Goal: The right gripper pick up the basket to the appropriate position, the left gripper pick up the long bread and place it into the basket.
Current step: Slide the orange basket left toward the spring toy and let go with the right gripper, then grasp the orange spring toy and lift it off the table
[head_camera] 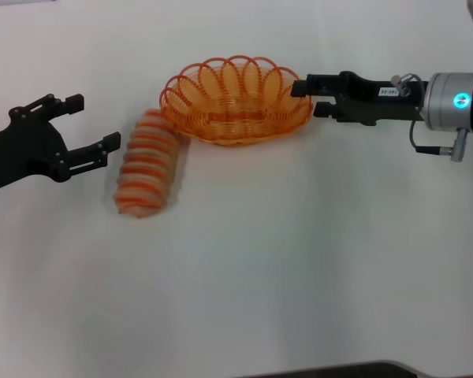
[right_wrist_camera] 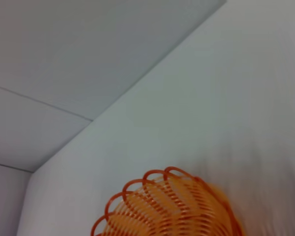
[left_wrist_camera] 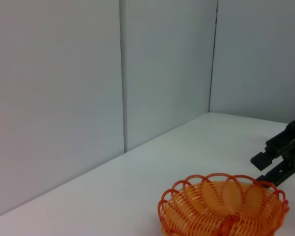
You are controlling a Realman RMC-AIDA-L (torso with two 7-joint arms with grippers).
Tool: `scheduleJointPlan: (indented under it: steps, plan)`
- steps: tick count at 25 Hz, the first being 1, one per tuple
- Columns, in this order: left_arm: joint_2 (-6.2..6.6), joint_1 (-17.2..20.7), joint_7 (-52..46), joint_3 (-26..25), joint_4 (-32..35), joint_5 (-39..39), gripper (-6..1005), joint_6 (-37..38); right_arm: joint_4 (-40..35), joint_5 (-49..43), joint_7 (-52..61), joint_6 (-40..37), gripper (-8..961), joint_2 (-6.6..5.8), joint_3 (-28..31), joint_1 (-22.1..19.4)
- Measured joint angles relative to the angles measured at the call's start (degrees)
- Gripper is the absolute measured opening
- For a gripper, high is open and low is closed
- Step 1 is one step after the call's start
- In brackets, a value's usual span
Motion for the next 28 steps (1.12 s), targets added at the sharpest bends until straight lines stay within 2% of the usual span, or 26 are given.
scheduleJointPlan:
  steps: [8,17,23,28]
  plan:
    - [-0.13,0.2,-0.1,0.0,-0.1,-2.0,841,0.2,-4.0,1.2,-1.9,-1.5,758,0.06,0.8,-3.1]
    - [-0.31,0.5,-0.4,-1.4,-1.4,-3.4,841,0.0,-7.1,2.0,-10.5,-1.5,756,0.02,7.0,-5.4]
    - [-0.39,0.4,-1.7,-2.1,-2.7,-4.0,842,0.0,-7.7,8.9,-25.7,-2.8,755,-0.04,8.5,-6.7]
    - [-0.40,0.1,-4.0,-2.3,-4.0,-4.2,842,0.0,-7.7,12.6,-39.0,-8.5,754,-0.36,8.6,-7.4]
